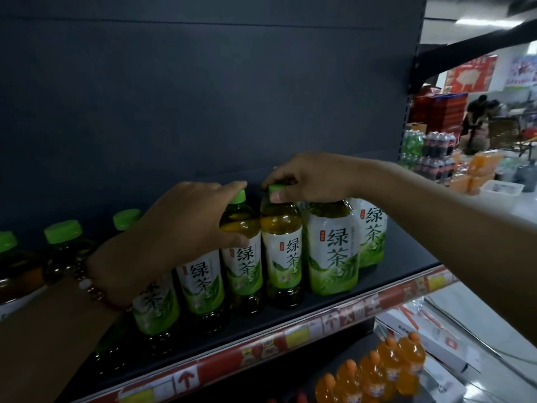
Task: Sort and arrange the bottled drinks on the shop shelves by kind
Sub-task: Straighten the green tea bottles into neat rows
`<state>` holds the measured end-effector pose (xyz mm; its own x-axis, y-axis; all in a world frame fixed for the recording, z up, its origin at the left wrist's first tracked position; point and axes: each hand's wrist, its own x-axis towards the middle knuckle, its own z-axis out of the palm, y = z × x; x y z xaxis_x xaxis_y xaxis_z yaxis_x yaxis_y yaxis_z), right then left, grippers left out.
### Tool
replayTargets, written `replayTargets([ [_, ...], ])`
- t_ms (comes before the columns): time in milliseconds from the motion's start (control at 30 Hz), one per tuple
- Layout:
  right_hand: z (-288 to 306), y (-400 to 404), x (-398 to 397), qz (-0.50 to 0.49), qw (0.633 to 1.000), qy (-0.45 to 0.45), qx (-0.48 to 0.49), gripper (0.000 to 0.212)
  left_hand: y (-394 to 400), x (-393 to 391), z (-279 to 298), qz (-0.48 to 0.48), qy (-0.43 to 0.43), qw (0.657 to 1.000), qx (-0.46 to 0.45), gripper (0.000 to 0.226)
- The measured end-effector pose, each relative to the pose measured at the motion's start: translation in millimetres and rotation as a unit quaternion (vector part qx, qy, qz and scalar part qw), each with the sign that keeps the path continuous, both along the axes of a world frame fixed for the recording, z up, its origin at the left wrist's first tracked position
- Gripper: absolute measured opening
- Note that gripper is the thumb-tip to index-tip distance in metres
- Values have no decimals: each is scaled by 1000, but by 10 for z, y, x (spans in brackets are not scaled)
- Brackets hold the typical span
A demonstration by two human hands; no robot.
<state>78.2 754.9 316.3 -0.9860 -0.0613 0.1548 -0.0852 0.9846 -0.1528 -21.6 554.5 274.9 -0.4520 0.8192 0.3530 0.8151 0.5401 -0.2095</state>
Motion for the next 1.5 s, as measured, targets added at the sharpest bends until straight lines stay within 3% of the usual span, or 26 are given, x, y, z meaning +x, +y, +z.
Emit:
replayTargets([
  [133, -38, 47, 18, 4, 1000, 14, -8, 49, 30, 42, -6, 3, 22, 1000, 9, 106],
  [333, 110, 488, 451, 16, 976, 132, -172, 47, 339, 359, -5, -22, 22, 998, 56, 106],
  [467, -124, 912, 551, -30, 994, 39, -100, 61, 668, 408, -35, -3, 51, 998, 46, 105],
  [533, -313, 997, 484, -2, 992, 5, -126, 60, 754, 413, -36, 48, 14, 999, 12, 103],
  [633, -437, 1087, 336, 31, 989, 18, -144, 63, 753, 425, -6, 78, -74, 994, 7, 92],
  [767, -460, 1144, 229, 87, 977, 29, -193, 69, 716, 479, -7, 98, -96, 990, 22, 92],
  [933, -446, 1229, 298, 125, 966, 34, -224, 58, 813, 622, 19, 112, -53, 992, 35, 100],
  [1033, -386, 1438, 383, 88, 954, 168, -231, 53, 1036, 701, -56, 83, -5, 996, 44, 102],
  [1100, -425, 1631, 402, 54, 945, 208, -248, 62, 1183, 725, -144, 72, 71, 995, 12, 105],
  [1167, -528, 1784, 396, 27, 947, 189, -257, 77, 1259, 745, -201, 70, 144, 987, -10, 108],
  [1267, -701, 1888, 358, 9, 946, 141, -291, 95, 1307, 775, -261, 67, 185, 980, -31, 107],
  [1333, -795, 1893, 335, 12, 929, 105, -354, 87, 1333, 761, -336, 71, 193, 977, -58, 104],
  [1433, -969, 1887, 293, 20, 908, 93, -408, 43, 1335, 721, -413, 74, 185, 978, -61, 101],
  [1500, -1039, 1879, 270, 29, 885, 105, -453, 34, 1334, 703, -408, 75, 192, 977, -57, 100],
])
